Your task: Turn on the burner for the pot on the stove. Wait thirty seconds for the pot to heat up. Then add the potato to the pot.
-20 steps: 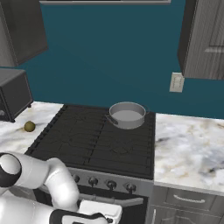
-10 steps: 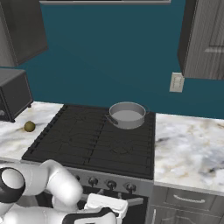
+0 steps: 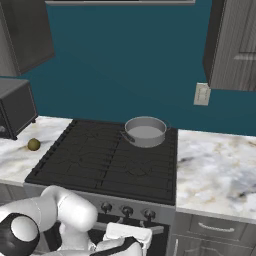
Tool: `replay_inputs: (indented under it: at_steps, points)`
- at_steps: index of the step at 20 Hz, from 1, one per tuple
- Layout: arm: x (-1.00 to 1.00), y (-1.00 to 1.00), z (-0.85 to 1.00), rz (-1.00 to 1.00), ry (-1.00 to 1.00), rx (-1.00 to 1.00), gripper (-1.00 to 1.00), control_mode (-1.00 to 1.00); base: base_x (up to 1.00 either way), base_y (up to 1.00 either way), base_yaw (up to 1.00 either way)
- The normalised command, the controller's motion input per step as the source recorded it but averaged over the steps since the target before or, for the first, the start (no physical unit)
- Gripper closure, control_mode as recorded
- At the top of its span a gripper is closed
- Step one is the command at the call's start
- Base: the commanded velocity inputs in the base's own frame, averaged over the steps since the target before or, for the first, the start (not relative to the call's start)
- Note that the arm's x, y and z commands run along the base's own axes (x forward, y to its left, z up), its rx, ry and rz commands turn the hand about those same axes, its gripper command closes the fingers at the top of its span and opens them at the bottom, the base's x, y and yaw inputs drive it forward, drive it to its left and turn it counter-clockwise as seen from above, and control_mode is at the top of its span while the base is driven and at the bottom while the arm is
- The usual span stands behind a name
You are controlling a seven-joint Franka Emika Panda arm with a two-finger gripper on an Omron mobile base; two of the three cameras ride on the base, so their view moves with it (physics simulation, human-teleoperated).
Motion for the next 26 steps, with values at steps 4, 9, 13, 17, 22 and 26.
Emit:
replay_inputs:
  at_steps: [4, 9, 13, 17, 22, 26]
  points:
    - [0.02, 0.00, -0.06, 0.00, -0.06, 0.00, -1.00, -1.00, 0.00, 0.00, 0.00]
    - [0.07, 0.01, 0.00, 0.00, -0.07, 0.00, -1.00, -1.00, 0.00, 0.00, 0.00]
    - [0.03, 0.18, 0.00, 0.01, -0.04, -0.03, -1.00, -1.00, 0.00, 0.00, 0.00]
    - [0.06, 0.30, 0.08, 0.00, 0.00, -0.05, -1.00, -1.00, 0.00, 0.00, 0.00]
    - [0.09, 0.04, 0.20, 0.01, 0.08, -0.03, -1.00, -1.00, 0.00, 0.00, 0.00]
    - [0.10, 0.00, 0.04, 0.02, 0.02, 0.00, -1.00, -1.00, 0.00, 0.00, 0.00]
